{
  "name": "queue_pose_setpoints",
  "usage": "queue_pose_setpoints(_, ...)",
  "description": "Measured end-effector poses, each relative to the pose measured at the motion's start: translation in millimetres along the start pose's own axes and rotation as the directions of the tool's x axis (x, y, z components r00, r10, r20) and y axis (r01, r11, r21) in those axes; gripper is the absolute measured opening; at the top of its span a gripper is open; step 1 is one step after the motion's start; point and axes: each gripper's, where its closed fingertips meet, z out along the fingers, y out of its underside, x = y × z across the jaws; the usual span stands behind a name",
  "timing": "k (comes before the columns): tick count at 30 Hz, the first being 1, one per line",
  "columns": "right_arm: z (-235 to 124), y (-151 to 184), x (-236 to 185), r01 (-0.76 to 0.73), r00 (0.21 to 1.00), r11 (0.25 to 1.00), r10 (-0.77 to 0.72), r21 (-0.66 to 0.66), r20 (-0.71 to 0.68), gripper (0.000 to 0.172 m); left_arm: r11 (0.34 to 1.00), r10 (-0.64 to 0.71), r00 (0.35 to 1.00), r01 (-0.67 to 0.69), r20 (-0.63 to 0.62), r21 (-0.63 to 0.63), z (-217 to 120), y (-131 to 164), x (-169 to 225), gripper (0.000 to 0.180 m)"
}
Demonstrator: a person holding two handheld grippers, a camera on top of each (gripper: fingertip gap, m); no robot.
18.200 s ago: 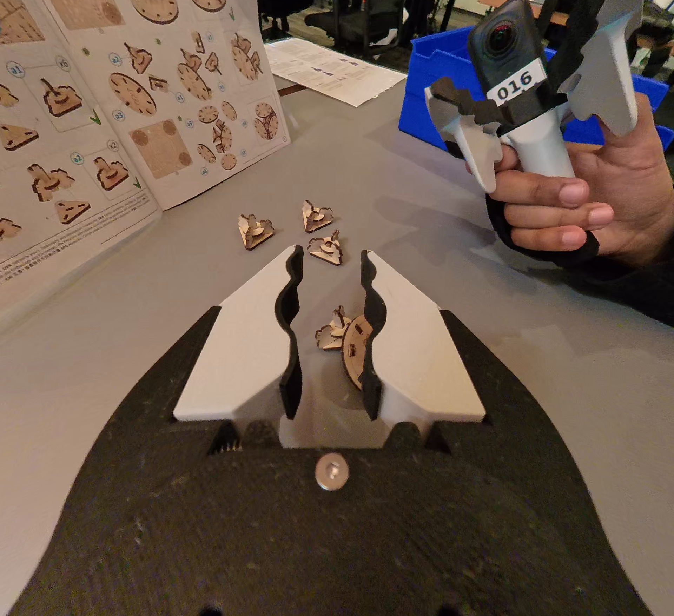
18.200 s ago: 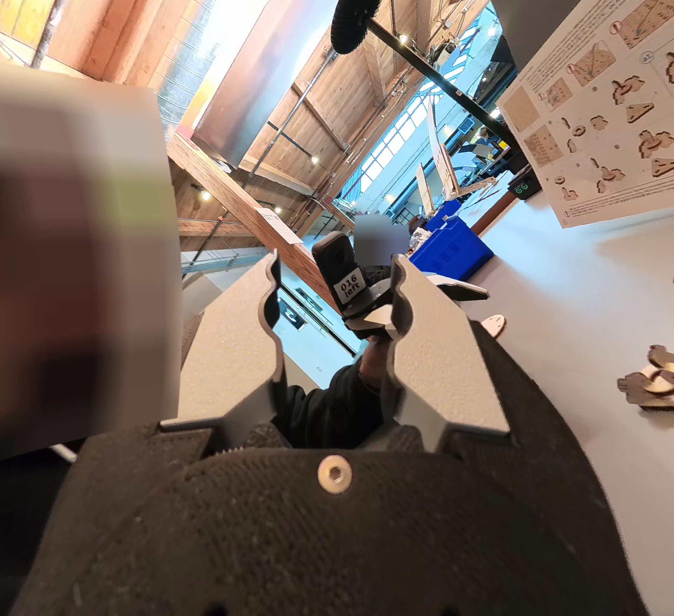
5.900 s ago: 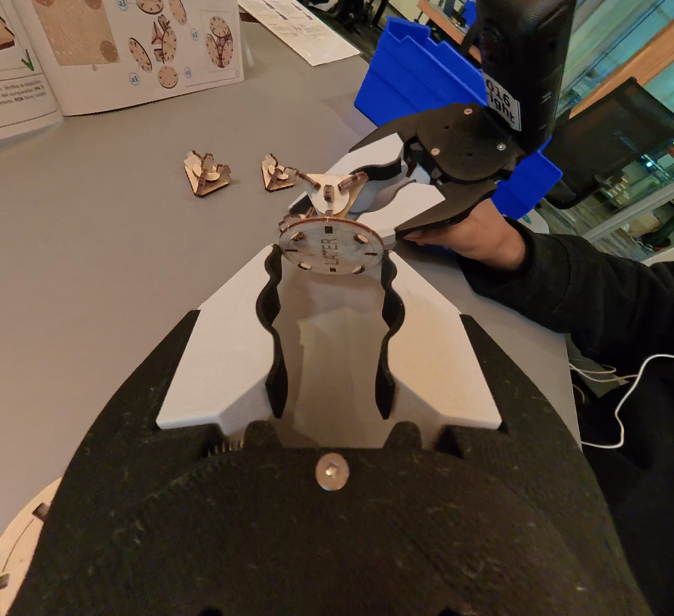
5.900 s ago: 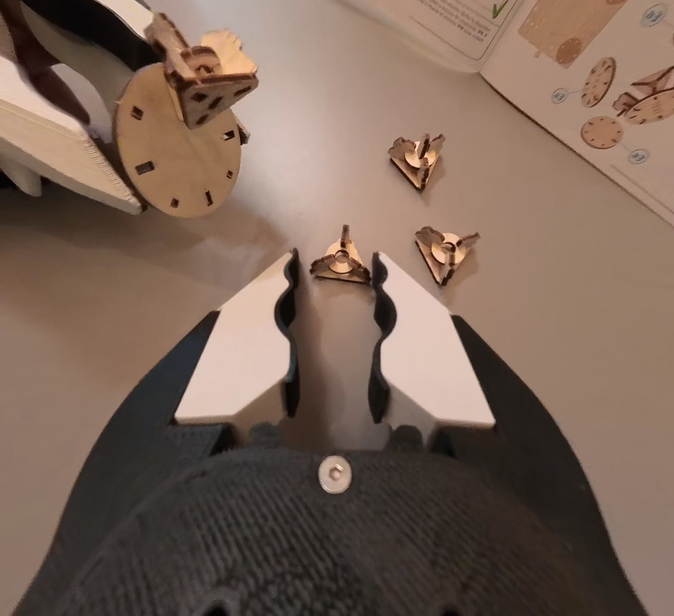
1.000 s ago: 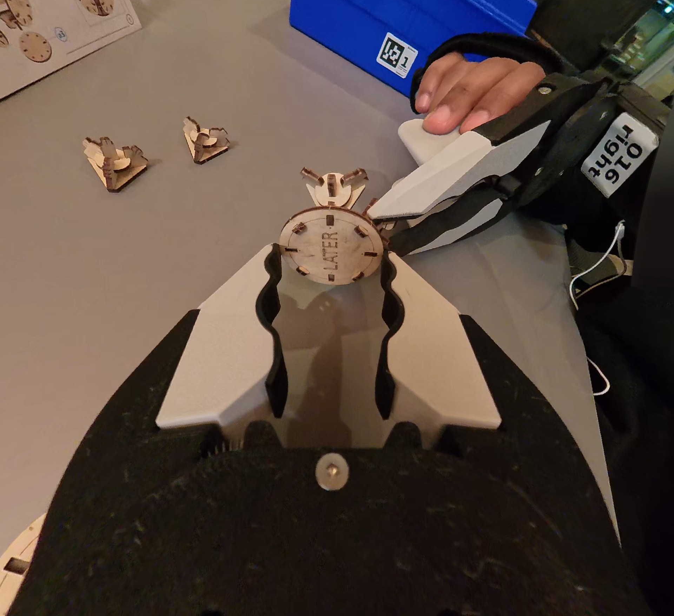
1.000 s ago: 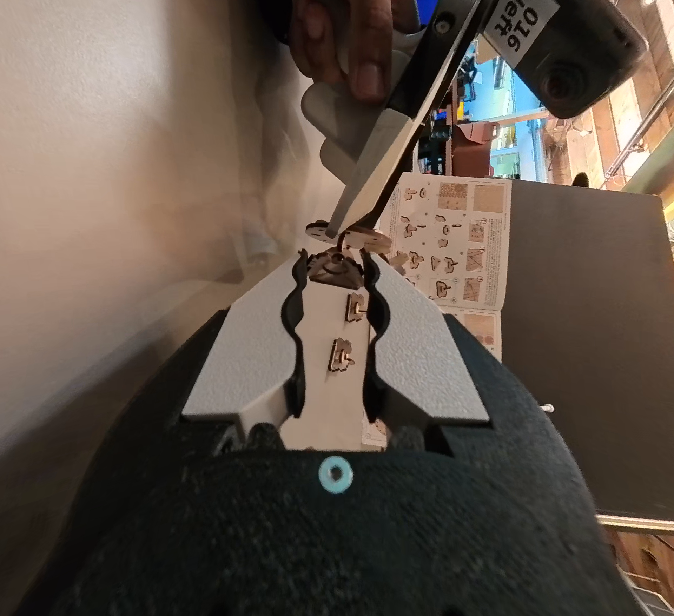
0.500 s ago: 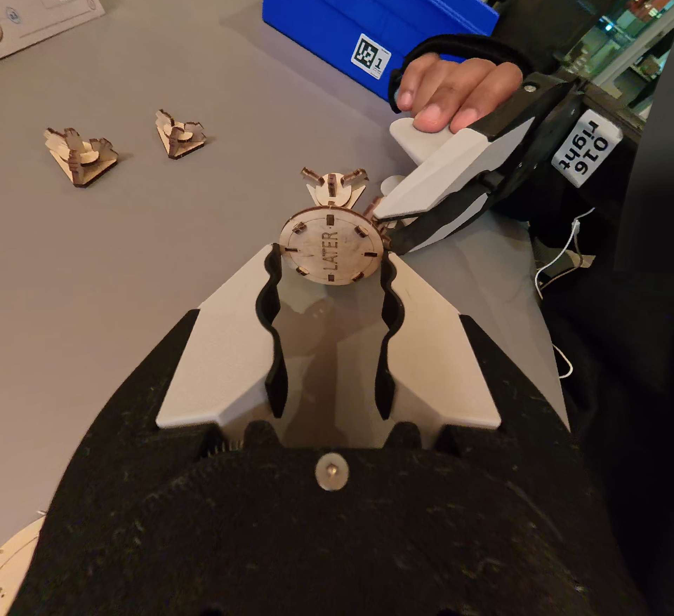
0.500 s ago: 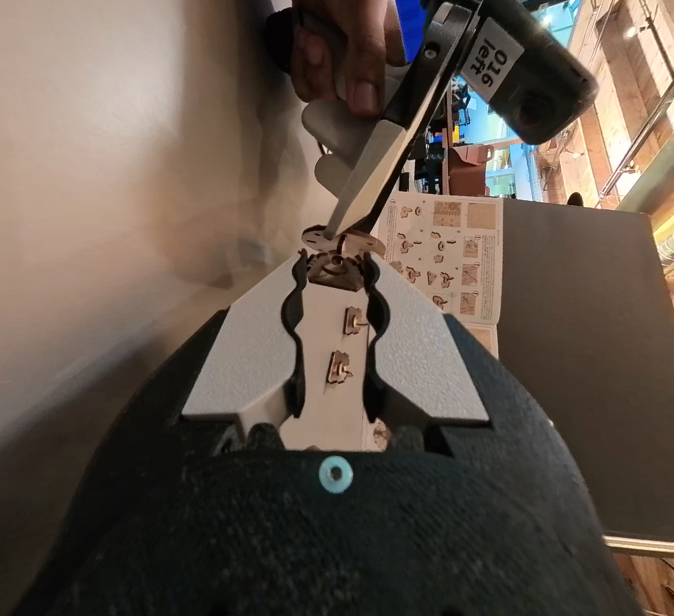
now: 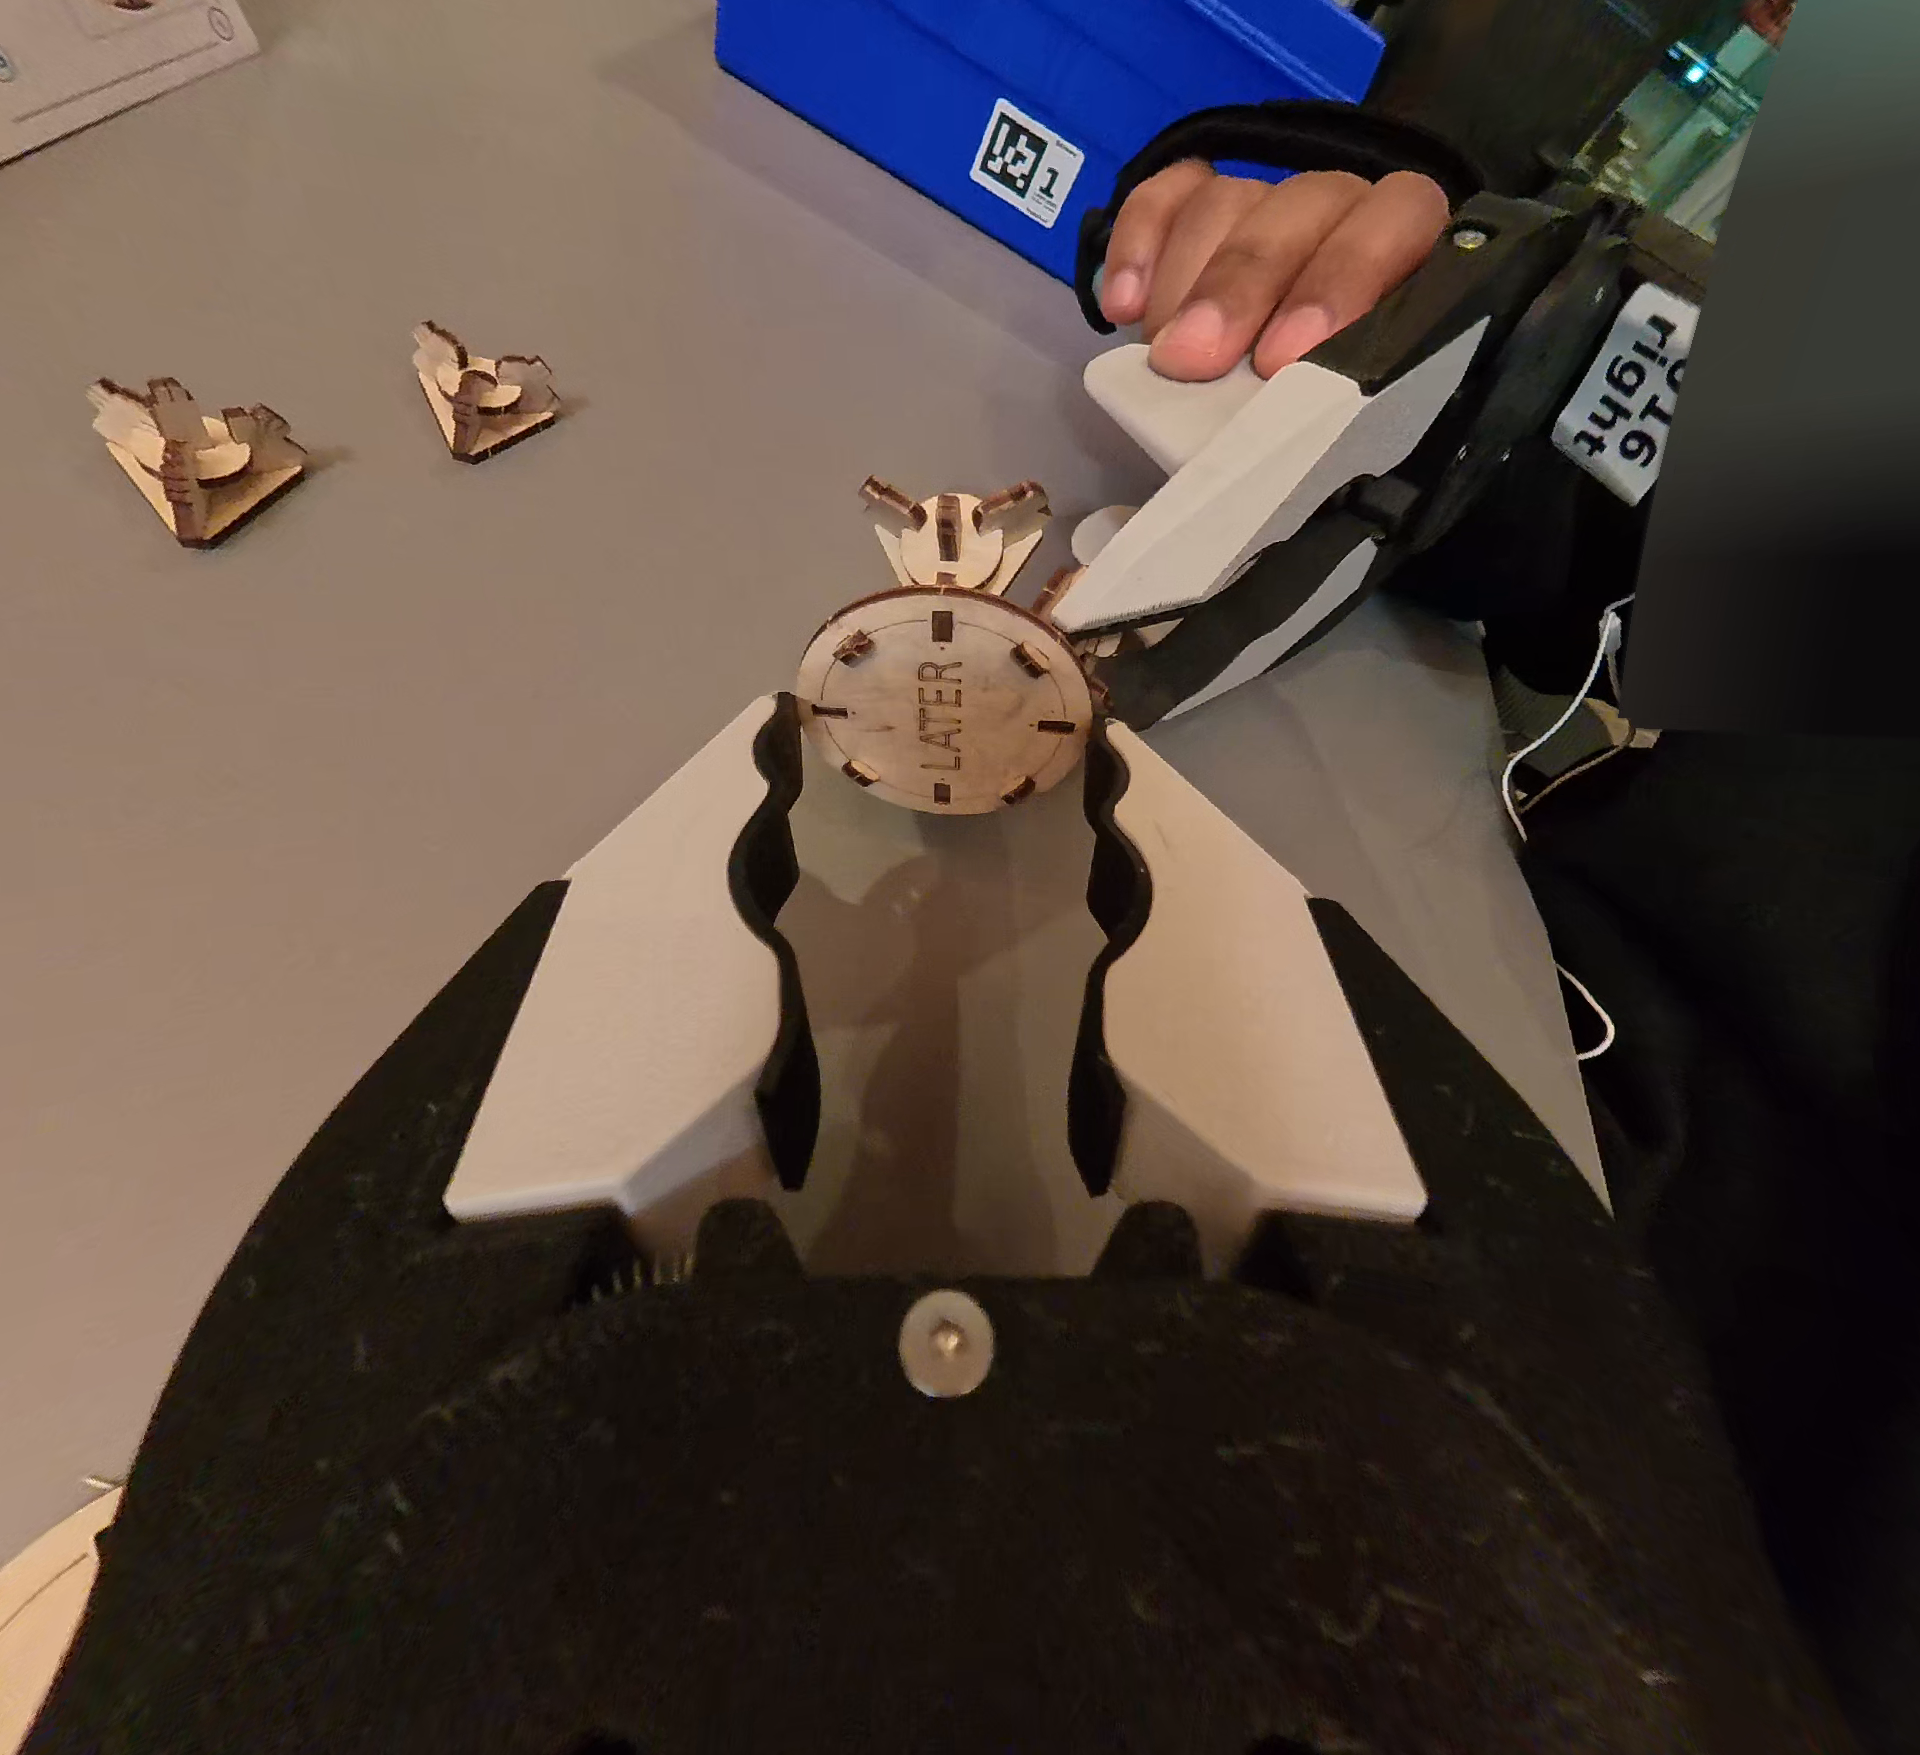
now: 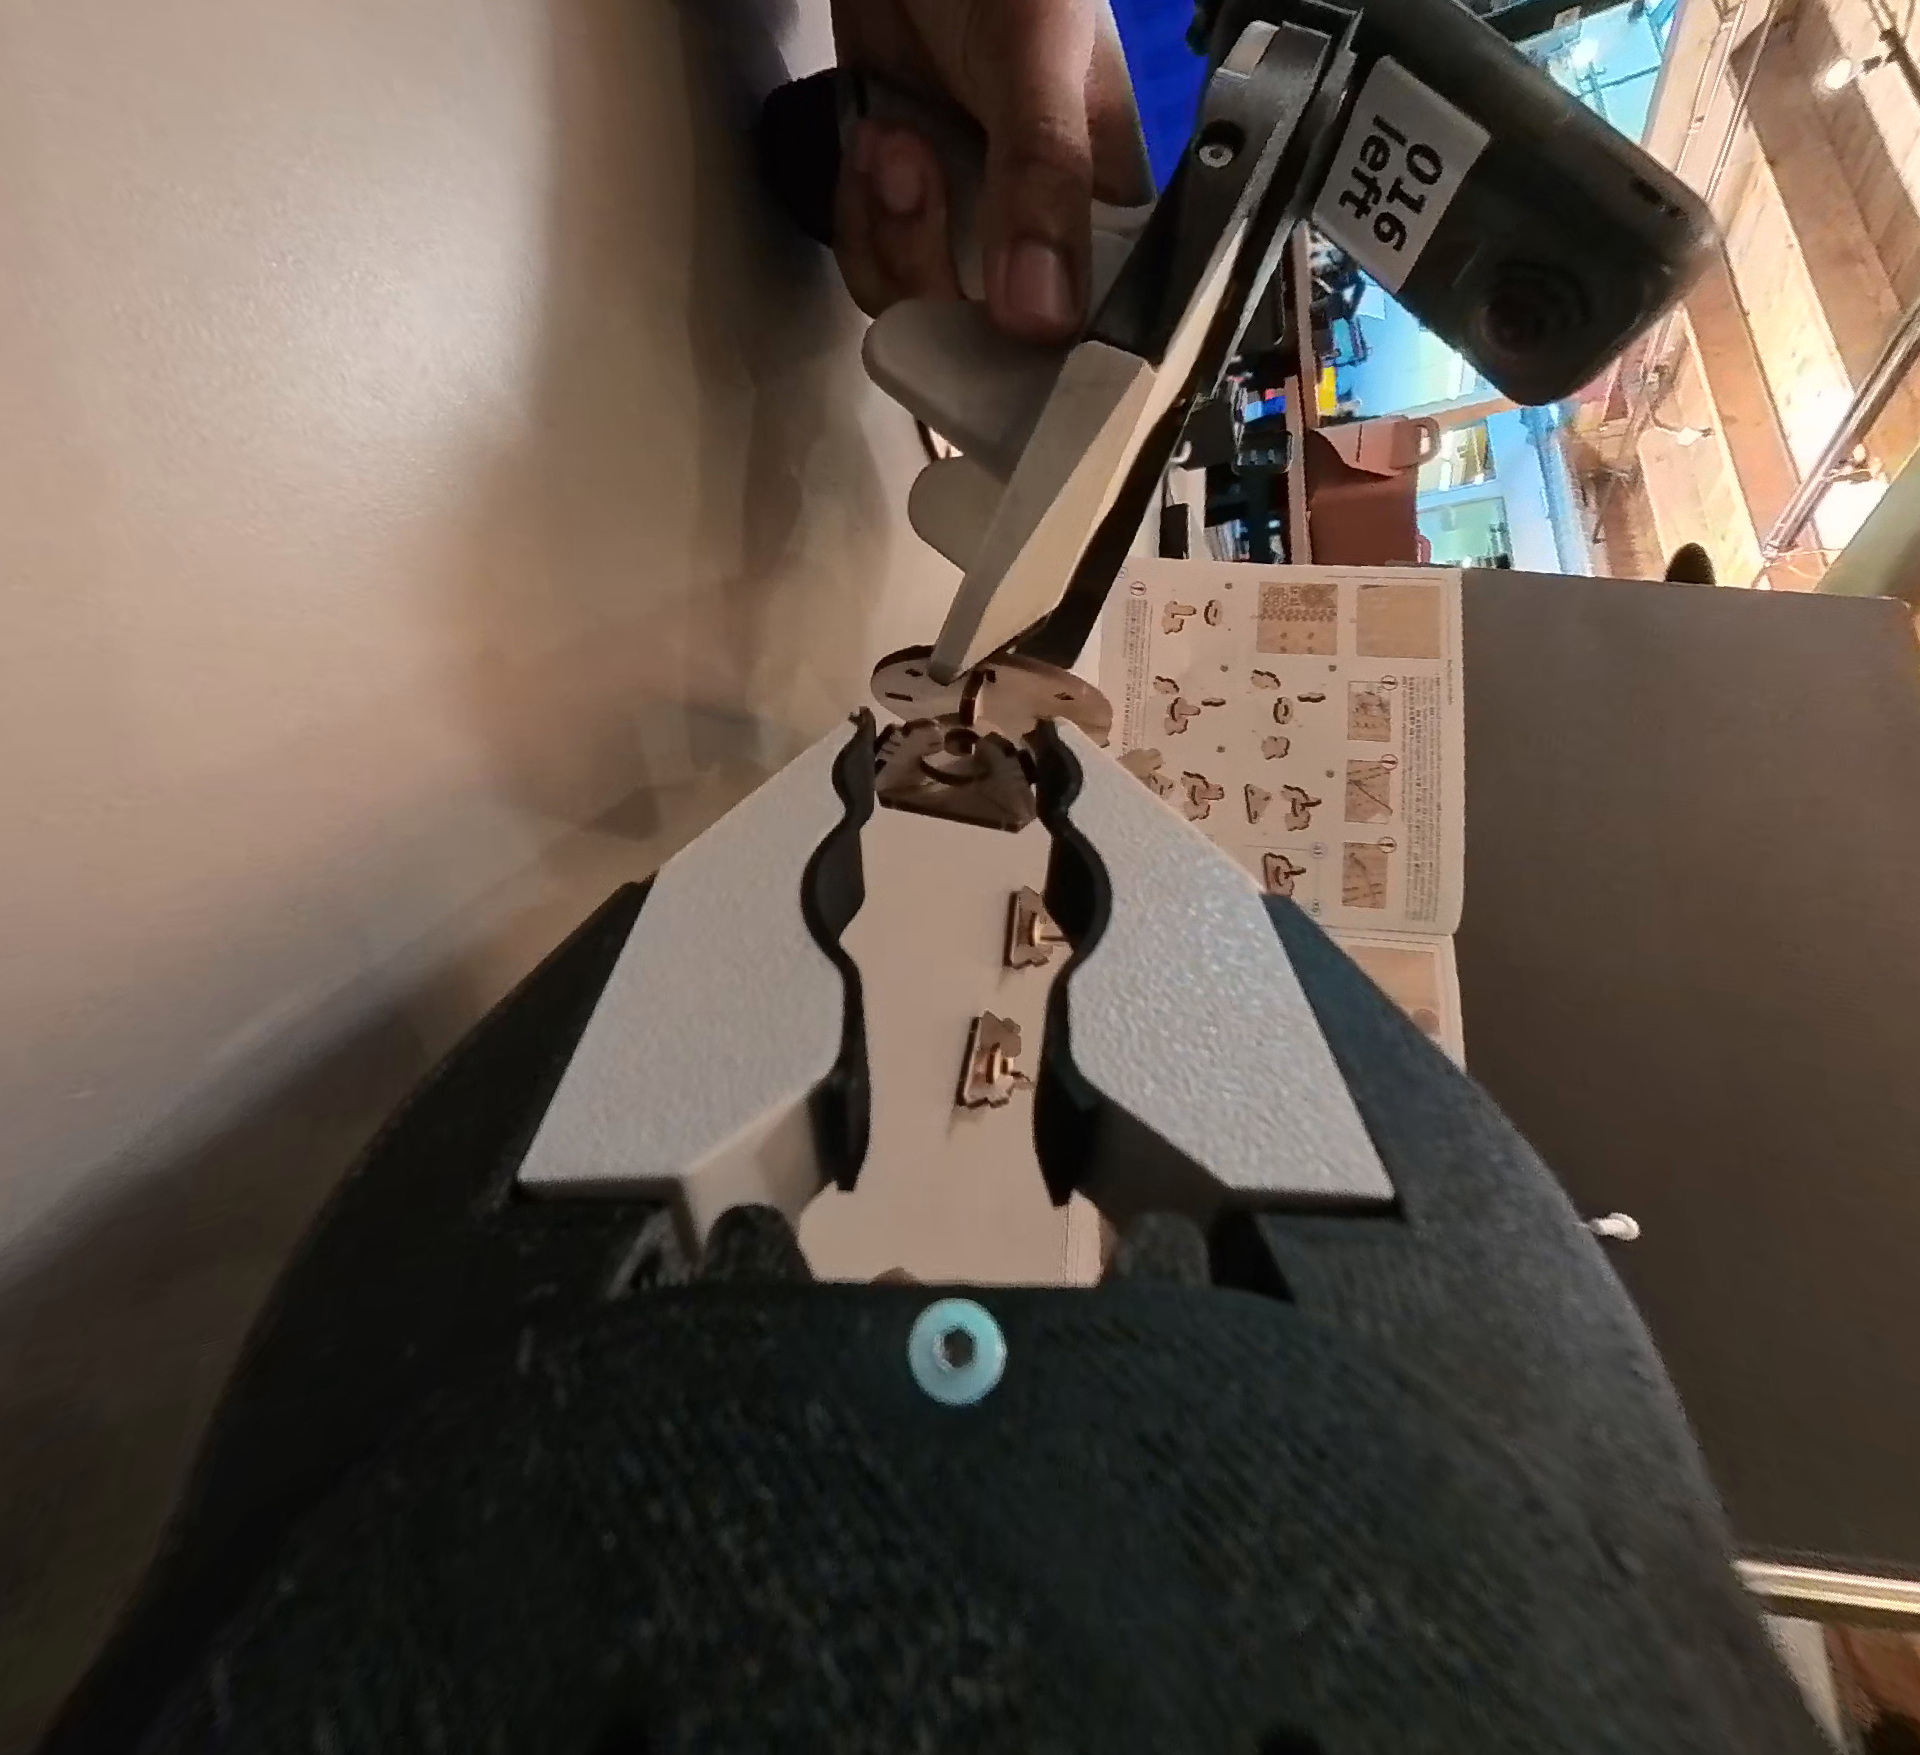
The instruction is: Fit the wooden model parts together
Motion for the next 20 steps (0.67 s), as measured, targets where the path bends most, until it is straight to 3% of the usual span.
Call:
queue_pose_setpoints(10,-4,-4,-1,-0.066,0.997,0.997,0.065,0.05,0.032,0.03,1.0,0.022,1.0,-0.022,-0.013,-0.009,1,1,4,0.053)
queue_pose_setpoints(20,-8,-10,-6,-0.045,0.997,0.994,0.039,0.104,0.062,0.03,0.998,0.049,0.998,-0.051,-0.041,-0.03,3,5,10,0.053)
